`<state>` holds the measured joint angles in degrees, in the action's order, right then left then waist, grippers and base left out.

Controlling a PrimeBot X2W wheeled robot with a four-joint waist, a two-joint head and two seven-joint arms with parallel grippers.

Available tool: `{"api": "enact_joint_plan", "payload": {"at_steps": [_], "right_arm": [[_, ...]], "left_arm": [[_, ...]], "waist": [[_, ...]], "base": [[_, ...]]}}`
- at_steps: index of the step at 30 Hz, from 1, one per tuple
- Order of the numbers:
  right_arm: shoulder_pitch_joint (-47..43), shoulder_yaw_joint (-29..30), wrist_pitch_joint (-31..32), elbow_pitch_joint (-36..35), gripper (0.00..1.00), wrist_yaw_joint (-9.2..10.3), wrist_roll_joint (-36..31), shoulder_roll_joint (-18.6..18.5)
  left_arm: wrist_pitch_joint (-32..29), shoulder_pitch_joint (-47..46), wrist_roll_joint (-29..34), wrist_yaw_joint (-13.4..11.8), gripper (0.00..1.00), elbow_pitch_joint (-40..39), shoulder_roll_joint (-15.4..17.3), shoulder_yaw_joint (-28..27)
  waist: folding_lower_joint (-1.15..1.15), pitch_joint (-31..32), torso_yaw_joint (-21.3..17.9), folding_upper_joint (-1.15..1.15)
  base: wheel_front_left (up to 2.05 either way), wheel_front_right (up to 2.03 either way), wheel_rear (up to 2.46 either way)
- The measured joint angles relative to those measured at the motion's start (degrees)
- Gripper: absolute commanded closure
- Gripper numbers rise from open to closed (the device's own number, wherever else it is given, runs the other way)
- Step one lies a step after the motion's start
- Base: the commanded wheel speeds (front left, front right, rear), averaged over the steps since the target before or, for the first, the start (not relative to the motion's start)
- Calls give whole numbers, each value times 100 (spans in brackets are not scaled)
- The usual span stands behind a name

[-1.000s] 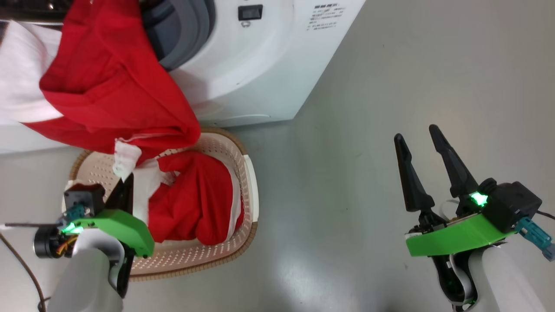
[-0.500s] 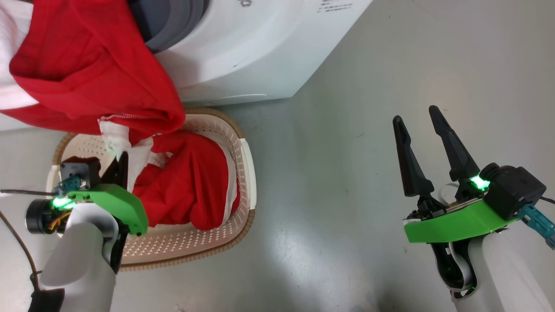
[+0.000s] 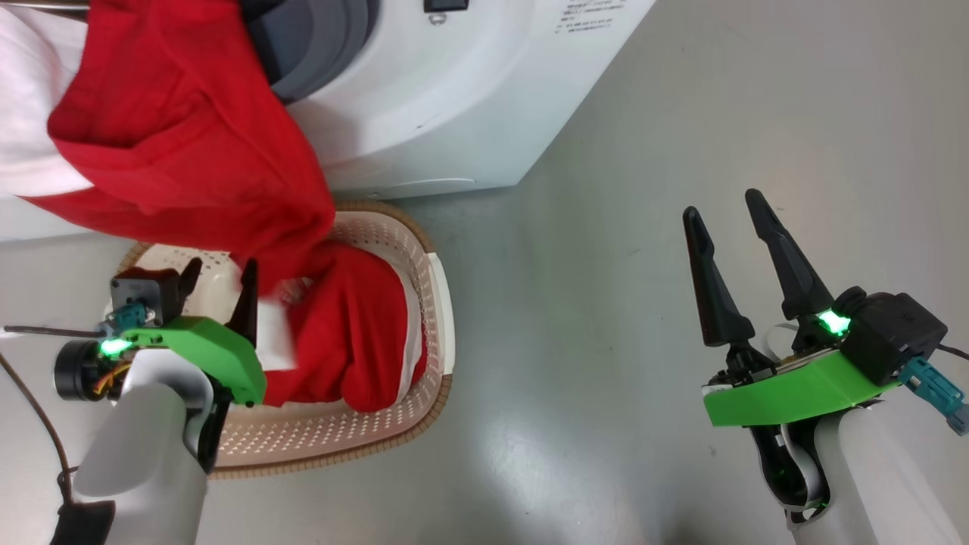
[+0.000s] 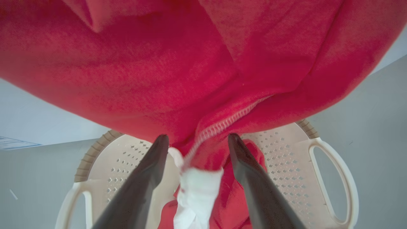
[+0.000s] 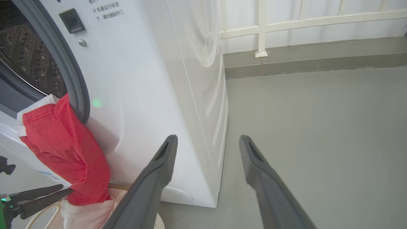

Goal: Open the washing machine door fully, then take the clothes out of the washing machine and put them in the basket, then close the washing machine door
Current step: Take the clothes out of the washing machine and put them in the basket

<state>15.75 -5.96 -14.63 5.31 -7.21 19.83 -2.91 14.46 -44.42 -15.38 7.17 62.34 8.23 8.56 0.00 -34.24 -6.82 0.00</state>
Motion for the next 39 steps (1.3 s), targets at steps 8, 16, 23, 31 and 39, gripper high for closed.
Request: {"api": "enact_joint_plan", "payload": {"at_steps": [8,16,23,31,39], "right_arm": [[-22,2,0,15,0,0,-24,-1],[-34,51,0,16,0,0,-67,-1],[-45,121,0,15,0,0,-89,-2],[-160,164,0,21,0,0,-178,-2],[-172,187,0,18,0,0,-187,-2]], "left_arm": [[0,338,-189,0,0,-759,27,51],[1,817,-197,0,0,-1918,44,-311],[2,1408,76,0,0,-3077,1,-809],[8,2171,218,0,0,-4374,-144,-1248],[9,2949,370,0,0,-5495,-277,-1525]], "waist": [[0,156,91,0],[0,228,191,0],[0,283,249,0],[0,364,298,0],[0,448,316,0]], "base": [[0,0,0],[0,0,0],[0,0,0],[0,0,0],[0,0,0]]}}
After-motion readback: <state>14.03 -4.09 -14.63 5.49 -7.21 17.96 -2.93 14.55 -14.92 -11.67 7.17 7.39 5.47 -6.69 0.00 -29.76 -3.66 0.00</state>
